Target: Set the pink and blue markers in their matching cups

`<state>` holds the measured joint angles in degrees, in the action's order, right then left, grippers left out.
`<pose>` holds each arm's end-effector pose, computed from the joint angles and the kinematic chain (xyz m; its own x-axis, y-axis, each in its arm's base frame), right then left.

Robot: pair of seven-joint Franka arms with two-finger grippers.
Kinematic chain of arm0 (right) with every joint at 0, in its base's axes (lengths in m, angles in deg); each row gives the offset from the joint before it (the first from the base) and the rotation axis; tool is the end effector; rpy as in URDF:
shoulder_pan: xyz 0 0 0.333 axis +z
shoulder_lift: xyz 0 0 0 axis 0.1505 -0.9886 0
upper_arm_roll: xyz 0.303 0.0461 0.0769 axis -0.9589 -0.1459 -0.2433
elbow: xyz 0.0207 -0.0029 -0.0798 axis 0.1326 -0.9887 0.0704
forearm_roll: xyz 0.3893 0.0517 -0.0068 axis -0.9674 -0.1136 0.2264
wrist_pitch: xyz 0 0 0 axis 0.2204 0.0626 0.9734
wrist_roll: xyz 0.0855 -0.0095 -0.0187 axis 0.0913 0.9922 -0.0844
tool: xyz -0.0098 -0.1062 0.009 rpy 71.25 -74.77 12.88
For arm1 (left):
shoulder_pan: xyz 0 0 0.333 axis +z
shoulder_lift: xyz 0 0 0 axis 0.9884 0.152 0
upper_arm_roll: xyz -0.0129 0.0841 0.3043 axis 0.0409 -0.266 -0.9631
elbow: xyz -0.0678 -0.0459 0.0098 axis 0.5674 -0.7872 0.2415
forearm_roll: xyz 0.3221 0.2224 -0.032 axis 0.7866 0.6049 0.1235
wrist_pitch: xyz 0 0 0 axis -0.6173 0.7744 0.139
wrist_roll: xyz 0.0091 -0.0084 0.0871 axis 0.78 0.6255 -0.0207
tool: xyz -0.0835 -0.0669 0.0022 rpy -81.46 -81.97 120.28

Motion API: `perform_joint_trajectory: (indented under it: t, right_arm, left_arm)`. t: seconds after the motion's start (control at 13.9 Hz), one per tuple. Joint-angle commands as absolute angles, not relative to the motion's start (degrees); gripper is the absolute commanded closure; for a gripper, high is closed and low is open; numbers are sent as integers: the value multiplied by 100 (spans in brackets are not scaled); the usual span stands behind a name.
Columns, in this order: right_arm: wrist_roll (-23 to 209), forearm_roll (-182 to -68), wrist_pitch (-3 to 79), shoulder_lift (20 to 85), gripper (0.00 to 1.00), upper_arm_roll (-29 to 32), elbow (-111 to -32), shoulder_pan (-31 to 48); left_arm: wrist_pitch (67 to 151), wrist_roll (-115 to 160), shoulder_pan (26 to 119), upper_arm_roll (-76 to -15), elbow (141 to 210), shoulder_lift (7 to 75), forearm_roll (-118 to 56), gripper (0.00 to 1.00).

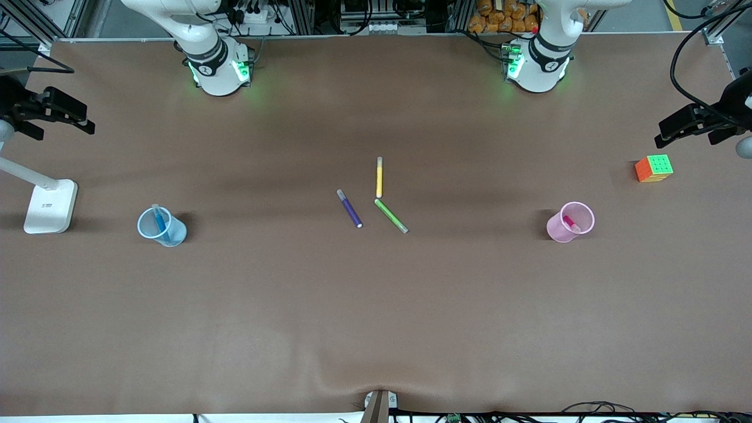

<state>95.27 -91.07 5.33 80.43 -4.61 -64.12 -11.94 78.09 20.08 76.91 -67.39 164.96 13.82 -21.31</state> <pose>0.5158 -0.0191 0.6449 0.9941 0.0861 -0.0660 0.0819 -0.9946 -0.0630 0.5385 -0.0051 0.6419 0.9981 0.0596 -0.0175 0.0593 -0.9981 -0.0140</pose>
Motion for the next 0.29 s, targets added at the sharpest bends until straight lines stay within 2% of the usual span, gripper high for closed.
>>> perform_joint_trajectory:
  t: [0.0, 0.22]
  right_arm:
    - [9535, -9014, 551, 8058, 0, -522, -6426, -1261]
    - [9535, -9005, 551, 8049, 0, -522, -6426, -1261]
  left_arm:
    - [7715, 2015, 7713, -6725, 16390, 1403, -2161, 0]
    - [7715, 2023, 7695, -6716, 16390, 1438, -2161, 0]
